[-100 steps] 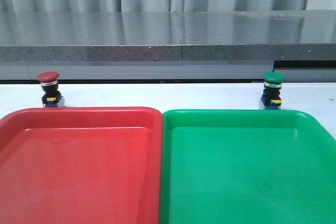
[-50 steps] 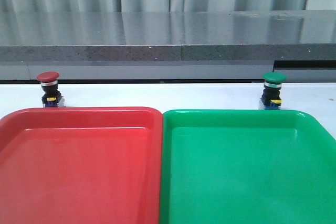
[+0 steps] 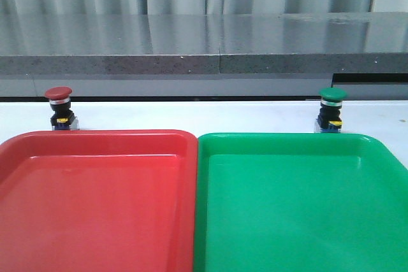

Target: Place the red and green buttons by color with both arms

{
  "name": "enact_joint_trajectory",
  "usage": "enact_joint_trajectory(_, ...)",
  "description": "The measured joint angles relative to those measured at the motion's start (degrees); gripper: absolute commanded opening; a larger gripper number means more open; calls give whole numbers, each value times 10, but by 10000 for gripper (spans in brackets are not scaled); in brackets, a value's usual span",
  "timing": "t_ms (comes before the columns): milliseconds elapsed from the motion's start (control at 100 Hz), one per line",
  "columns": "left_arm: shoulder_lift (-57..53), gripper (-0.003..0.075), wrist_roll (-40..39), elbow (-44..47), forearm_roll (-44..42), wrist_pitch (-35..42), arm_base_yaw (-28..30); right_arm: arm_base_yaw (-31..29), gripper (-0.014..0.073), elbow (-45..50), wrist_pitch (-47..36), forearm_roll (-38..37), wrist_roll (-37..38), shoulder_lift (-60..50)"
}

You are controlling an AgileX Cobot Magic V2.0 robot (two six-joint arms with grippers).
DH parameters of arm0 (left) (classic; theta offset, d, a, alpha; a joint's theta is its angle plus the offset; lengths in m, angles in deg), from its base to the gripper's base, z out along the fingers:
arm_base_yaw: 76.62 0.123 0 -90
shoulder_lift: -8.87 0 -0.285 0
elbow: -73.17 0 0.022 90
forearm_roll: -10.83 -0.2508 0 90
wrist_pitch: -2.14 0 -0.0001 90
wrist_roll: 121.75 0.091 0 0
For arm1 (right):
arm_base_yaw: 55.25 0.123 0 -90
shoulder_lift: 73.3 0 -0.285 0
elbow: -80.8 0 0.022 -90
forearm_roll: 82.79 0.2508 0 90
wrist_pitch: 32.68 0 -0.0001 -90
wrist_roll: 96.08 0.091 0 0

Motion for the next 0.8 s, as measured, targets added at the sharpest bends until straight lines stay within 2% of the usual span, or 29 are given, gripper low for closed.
enact_joint_trajectory(260,86,640,1,-78,15,0,0,0,-67,0,0,0,0,0)
enact_joint_trajectory(800,404,640,1,-283,16,4,-48,0,-67,0,0,0,0,0)
